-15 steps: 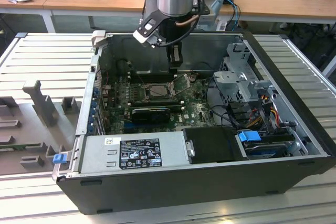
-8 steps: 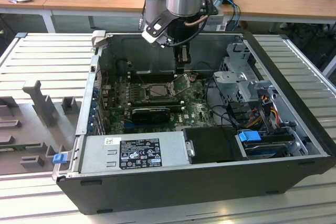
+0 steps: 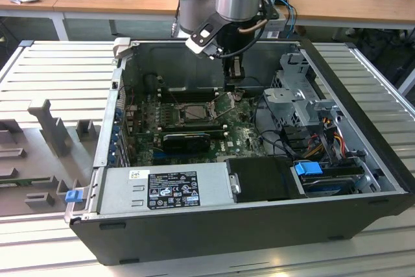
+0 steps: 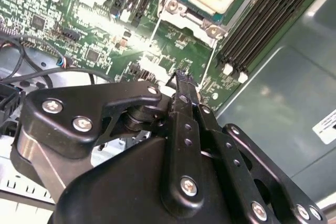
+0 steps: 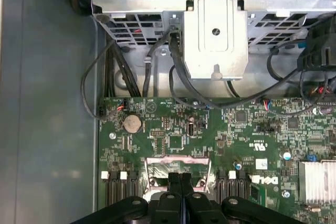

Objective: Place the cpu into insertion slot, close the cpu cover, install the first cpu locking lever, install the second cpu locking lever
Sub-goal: 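Close the cpu cover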

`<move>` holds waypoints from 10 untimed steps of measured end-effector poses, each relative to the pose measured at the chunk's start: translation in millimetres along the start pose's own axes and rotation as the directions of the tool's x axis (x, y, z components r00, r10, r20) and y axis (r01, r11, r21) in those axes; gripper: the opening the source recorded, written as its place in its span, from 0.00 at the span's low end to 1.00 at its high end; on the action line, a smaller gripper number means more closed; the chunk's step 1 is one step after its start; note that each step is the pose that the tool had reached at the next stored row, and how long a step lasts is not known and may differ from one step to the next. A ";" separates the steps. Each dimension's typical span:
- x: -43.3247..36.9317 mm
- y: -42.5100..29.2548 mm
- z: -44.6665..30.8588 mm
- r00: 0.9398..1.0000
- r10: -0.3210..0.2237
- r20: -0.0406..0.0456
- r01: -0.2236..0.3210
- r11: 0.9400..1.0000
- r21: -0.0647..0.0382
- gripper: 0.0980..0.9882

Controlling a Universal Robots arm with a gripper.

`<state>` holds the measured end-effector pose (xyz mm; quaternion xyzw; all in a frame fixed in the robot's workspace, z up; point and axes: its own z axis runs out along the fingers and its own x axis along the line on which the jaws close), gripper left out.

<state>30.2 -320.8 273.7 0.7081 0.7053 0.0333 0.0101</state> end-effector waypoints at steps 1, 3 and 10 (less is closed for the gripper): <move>0.0 1.5 0.2 1.000 0.000 0.000 0.000 1.000 0.000 0.01; 0.0 5.8 0.7 1.000 0.000 0.000 0.000 1.000 0.000 0.01; -0.3 16.1 13.4 1.000 -0.019 -0.001 0.019 1.000 0.002 0.01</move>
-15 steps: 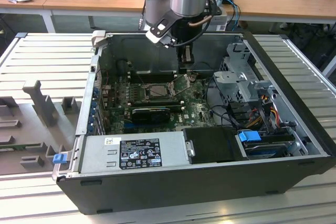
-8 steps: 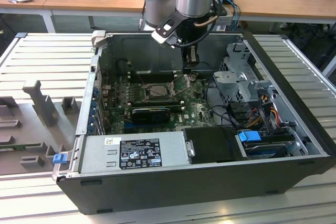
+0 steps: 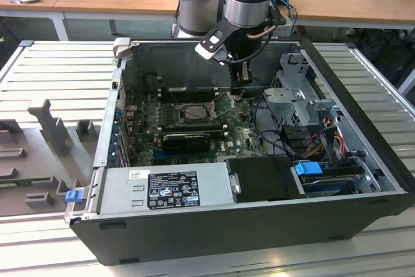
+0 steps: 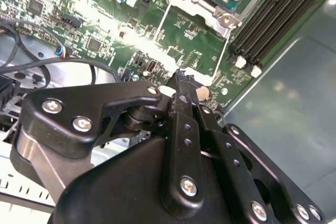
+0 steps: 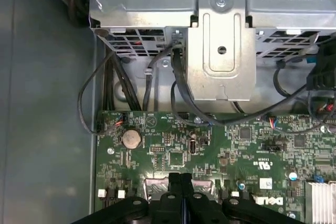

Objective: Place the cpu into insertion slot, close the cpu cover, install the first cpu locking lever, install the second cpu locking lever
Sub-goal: 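Close the cpu cover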

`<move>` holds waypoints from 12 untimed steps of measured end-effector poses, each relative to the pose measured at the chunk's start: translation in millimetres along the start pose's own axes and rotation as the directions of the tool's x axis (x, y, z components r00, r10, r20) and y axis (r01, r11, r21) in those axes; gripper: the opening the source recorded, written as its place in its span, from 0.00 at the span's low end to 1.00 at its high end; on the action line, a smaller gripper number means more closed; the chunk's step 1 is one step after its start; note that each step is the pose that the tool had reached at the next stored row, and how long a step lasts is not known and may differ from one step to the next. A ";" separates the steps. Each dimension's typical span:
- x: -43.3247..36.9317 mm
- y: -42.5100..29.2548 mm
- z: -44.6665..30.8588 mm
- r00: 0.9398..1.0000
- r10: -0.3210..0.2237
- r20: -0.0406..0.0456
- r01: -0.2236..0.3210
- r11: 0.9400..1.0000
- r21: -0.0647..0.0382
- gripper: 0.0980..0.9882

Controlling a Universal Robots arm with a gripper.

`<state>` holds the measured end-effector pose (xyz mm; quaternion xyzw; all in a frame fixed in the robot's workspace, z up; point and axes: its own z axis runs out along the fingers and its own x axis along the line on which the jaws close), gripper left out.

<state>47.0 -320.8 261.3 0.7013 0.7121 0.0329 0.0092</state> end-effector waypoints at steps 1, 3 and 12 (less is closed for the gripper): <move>-0.2 4.5 1.4 1.000 -0.001 0.000 0.001 1.000 0.001 0.01; -0.3 11.3 4.1 1.000 -0.003 0.000 0.003 1.000 0.002 0.01; -0.7 14.9 16.1 1.000 -0.008 -0.002 0.008 0.999 0.045 0.01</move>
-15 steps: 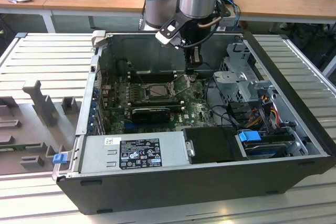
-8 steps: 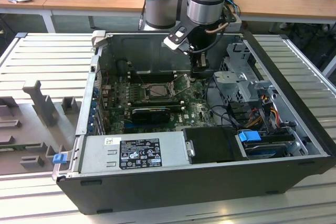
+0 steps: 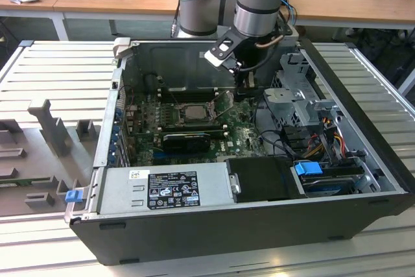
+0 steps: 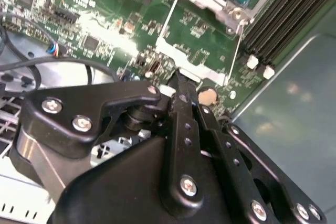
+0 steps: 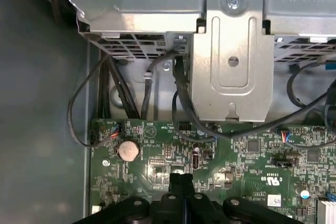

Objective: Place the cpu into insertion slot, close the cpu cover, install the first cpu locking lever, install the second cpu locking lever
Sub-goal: 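Close the cpu cover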

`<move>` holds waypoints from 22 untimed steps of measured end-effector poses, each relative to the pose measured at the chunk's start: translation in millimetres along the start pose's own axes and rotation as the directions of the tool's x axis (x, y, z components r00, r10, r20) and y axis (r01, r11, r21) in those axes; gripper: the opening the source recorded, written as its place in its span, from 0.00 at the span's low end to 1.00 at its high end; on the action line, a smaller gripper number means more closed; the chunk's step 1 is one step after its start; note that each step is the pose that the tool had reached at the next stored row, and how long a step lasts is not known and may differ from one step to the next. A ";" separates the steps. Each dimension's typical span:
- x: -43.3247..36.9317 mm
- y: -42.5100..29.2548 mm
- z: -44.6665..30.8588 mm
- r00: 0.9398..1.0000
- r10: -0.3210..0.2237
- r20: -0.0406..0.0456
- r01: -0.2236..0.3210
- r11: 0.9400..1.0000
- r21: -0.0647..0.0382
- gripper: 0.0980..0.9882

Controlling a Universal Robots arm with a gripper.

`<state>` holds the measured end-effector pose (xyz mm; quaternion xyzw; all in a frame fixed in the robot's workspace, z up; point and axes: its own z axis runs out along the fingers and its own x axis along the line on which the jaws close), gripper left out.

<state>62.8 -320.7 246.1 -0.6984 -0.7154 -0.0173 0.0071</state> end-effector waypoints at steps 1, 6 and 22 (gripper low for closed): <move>0.0 -1.1 0.1 1.000 0.000 0.000 0.000 1.000 0.000 0.01; 0.1 -5.2 0.1 1.000 0.000 0.000 0.000 1.000 0.000 0.01; 0.7 -27.8 -0.2 1.000 0.000 0.000 0.000 1.000 0.000 0.01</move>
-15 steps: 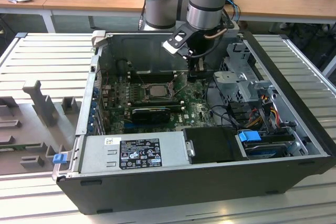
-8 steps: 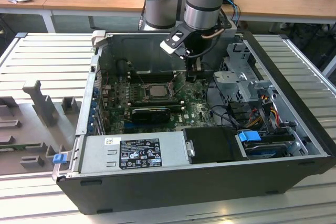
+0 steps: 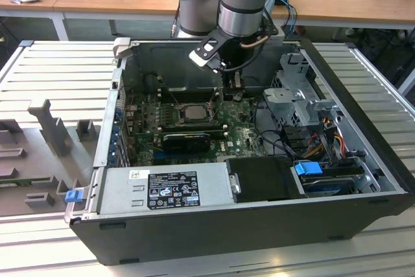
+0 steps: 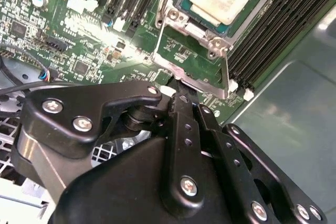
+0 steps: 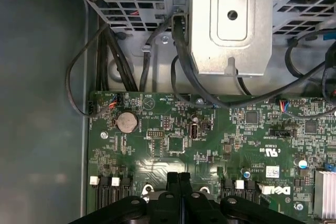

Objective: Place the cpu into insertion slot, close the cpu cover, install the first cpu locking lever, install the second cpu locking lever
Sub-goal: 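Close the cpu cover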

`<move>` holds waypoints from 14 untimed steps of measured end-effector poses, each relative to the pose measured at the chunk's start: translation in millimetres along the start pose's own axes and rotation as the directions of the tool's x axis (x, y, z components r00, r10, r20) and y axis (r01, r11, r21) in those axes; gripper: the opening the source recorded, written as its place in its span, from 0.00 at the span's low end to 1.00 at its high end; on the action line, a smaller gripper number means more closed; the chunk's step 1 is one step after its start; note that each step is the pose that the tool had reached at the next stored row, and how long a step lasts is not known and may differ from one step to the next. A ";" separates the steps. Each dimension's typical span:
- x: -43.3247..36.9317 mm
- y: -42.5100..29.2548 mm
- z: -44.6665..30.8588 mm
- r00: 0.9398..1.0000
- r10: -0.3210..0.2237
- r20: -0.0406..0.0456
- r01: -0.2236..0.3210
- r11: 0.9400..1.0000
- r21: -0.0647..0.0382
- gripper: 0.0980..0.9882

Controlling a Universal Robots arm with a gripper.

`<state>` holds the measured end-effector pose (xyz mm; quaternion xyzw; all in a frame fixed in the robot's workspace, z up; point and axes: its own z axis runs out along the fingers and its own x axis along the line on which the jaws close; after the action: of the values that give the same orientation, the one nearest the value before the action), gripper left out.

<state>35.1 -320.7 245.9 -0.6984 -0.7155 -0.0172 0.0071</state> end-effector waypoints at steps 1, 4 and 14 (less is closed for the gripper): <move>0.0 -1.2 0.0 1.000 0.000 0.000 0.000 1.000 0.000 0.01; 0.1 -4.8 -0.1 1.000 0.000 0.000 0.000 1.000 0.000 0.01; 0.7 -28.8 -0.4 1.000 0.000 0.000 0.000 1.000 0.000 0.01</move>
<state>6.3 -320.7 245.9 -0.6983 -0.7156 -0.0173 0.0071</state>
